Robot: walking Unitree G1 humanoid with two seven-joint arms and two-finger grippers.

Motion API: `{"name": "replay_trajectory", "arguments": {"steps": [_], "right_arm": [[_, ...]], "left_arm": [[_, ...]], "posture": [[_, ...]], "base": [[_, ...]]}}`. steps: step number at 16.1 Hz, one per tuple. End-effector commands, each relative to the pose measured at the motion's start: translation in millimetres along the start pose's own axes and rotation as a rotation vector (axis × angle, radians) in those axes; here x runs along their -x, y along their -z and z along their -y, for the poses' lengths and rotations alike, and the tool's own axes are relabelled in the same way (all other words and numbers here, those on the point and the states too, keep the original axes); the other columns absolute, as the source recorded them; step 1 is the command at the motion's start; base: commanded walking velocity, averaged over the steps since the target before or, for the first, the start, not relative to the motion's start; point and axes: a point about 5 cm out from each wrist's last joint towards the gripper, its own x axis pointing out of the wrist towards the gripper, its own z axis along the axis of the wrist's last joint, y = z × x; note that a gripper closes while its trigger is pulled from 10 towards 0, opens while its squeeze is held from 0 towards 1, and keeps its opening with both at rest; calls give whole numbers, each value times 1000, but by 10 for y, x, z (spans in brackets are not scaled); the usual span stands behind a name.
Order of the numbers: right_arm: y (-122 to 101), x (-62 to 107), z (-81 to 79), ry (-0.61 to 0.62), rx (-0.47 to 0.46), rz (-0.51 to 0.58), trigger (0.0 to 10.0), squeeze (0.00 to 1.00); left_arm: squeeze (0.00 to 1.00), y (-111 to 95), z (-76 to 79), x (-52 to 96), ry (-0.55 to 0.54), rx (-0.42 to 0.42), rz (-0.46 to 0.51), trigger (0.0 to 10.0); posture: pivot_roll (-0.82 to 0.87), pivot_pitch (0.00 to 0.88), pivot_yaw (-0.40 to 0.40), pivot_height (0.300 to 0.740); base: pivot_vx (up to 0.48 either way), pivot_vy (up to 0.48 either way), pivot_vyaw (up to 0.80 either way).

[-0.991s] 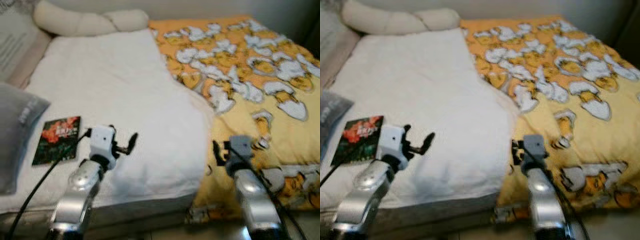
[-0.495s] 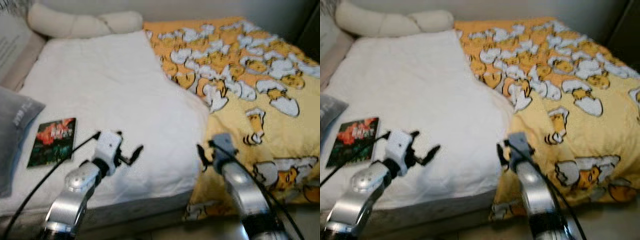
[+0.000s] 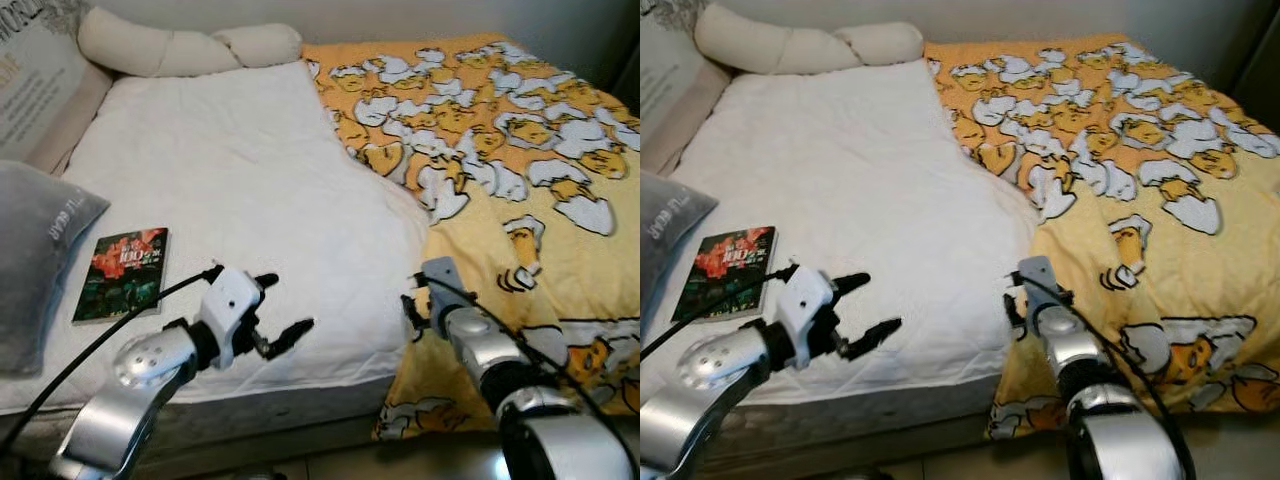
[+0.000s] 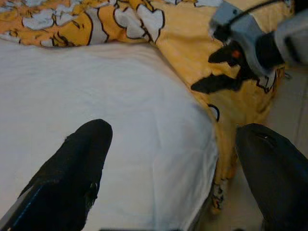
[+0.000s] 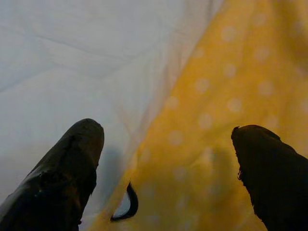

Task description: Clean up the room

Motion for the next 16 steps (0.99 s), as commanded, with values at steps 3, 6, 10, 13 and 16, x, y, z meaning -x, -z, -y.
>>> {"name": "replay_trajectory", "arguments": {"steps": [3,6,10,13,16], "right_arm": [[25,-7,116,33,6,-22,10000,0],[141,4,122,34,7,-61,0,0],[249,14,96,29,-42,-83,0,0],[285,25,147,45,-28,-98,0,0],[296,29,175,45,-7,-105,0,0]], "left_arm": [[0,-136,146,216,38,7,-31,10000],[0,-144,305,360,115,-6,-88,10000],[0,-164,324,482,96,-2,-137,10000],[0,-166,300,381,90,3,-144,10000],[0,-165,287,276,87,16,-146,10000]], "posture": [[296,105,44,740],[331,143,51,740],[358,167,58,740],[359,159,46,740],[356,159,40,740]], "base": [[0,0,0],[0,0,0],[0,0,0],[0,0,0],[0,0,0]]}}
